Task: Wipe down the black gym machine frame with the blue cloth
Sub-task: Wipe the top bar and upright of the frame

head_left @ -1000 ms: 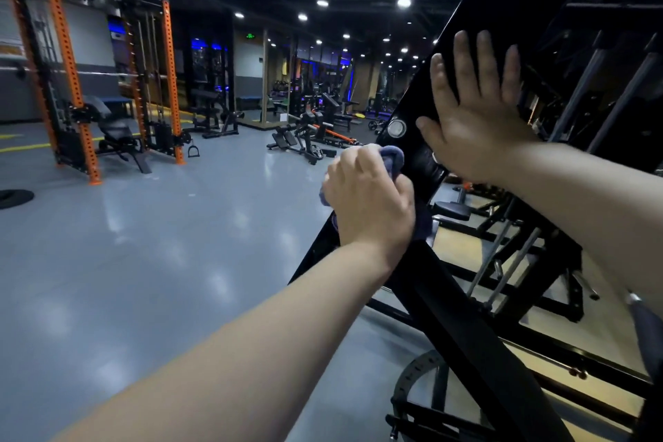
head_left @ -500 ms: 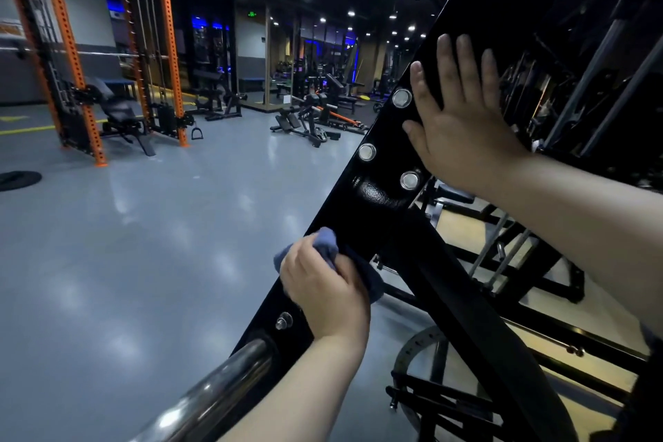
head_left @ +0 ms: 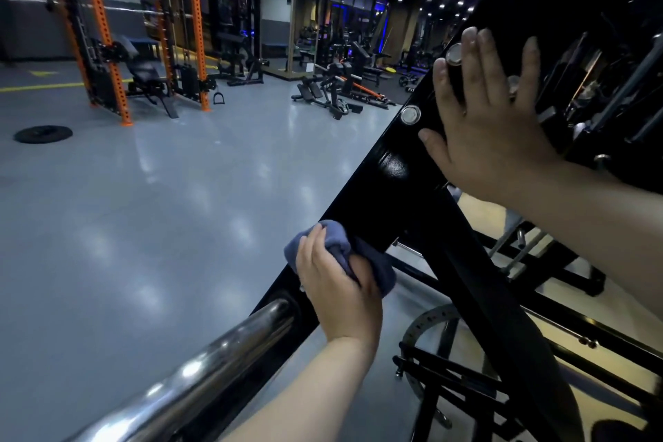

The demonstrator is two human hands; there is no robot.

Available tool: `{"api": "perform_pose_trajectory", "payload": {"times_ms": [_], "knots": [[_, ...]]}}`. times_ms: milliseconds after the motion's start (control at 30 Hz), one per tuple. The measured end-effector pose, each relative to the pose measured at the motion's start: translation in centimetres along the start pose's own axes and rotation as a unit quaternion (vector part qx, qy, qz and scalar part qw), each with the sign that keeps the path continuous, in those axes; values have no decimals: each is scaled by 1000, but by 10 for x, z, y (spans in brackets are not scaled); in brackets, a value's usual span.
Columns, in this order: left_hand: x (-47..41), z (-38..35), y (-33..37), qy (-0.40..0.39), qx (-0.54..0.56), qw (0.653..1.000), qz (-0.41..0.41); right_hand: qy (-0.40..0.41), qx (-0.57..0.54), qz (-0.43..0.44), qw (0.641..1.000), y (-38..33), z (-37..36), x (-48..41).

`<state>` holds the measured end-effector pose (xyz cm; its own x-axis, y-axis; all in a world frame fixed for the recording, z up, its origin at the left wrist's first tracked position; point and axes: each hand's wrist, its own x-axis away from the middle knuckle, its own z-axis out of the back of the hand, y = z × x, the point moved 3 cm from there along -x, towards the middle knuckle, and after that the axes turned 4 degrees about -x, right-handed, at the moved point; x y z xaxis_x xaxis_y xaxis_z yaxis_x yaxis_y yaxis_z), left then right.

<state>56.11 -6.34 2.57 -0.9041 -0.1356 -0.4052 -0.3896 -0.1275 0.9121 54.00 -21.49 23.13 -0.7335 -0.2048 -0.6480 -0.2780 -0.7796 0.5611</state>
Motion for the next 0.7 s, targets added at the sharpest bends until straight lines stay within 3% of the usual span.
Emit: {"api": "perform_pose_trajectory", "payload": {"times_ms": [67,133,300,367,533,700], "knots": [[-10,1,12,49,35,997,43,-2,-3,-5,1000,-2,-1,1],[-19,-6,34,66,52,996,27,-5,-7,-10,1000,-3,-1,1],[-13,-26,55,-56,-12,981,-186,4,-18,-3,1000,-4,-4,2],[-11,-20,35,-73,-37,972,-221,12,-24,5,1000,-5,-6,4],[20,0,-22,-24,-24,999,-23,15,-28,16,999,-8,-7,4],[18,-10,6,-8,9,999,32,20,-46,44,998,-17,-8,11]]}}
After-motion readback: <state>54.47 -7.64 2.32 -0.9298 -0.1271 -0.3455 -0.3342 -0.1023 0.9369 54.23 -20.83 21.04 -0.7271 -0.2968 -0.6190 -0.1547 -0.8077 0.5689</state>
